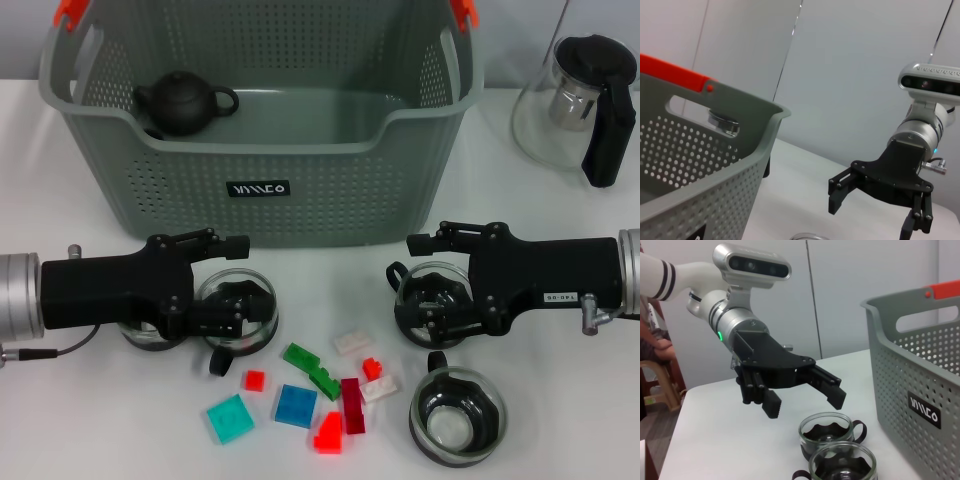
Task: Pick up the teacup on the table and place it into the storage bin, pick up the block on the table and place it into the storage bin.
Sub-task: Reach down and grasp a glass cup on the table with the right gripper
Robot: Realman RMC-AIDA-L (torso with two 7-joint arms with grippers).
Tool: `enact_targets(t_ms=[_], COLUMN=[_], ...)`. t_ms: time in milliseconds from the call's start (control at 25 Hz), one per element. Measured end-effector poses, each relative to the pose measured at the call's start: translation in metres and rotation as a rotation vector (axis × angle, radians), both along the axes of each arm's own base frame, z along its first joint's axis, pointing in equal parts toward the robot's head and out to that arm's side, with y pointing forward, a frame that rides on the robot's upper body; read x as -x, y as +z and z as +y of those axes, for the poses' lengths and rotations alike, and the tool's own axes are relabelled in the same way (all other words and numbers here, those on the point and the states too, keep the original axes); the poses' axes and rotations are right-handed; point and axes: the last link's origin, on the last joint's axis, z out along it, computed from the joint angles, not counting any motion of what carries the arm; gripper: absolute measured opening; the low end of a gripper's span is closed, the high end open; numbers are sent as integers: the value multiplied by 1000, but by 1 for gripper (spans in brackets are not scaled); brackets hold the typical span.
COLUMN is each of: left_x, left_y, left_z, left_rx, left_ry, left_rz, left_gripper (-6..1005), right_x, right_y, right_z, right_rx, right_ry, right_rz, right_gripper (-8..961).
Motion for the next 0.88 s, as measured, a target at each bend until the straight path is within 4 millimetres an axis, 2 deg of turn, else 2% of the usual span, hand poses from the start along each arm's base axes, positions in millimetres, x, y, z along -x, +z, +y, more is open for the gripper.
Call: enact_targets(t_ms=[520, 880], left_x=[-3, -1], left_y=[-3, -3], left_z=[-7, -9], left_rx=[12, 13], left_ry=[-57, -61], left_rz=[-3, 0], left_gripper=[932, 932], right_x=[0, 9], right_y=[20, 59], right_z=[-2, -13], right_rx=[2, 146], right_ry=[25, 98], right_rz=[-23, -141], right_gripper=[951, 949])
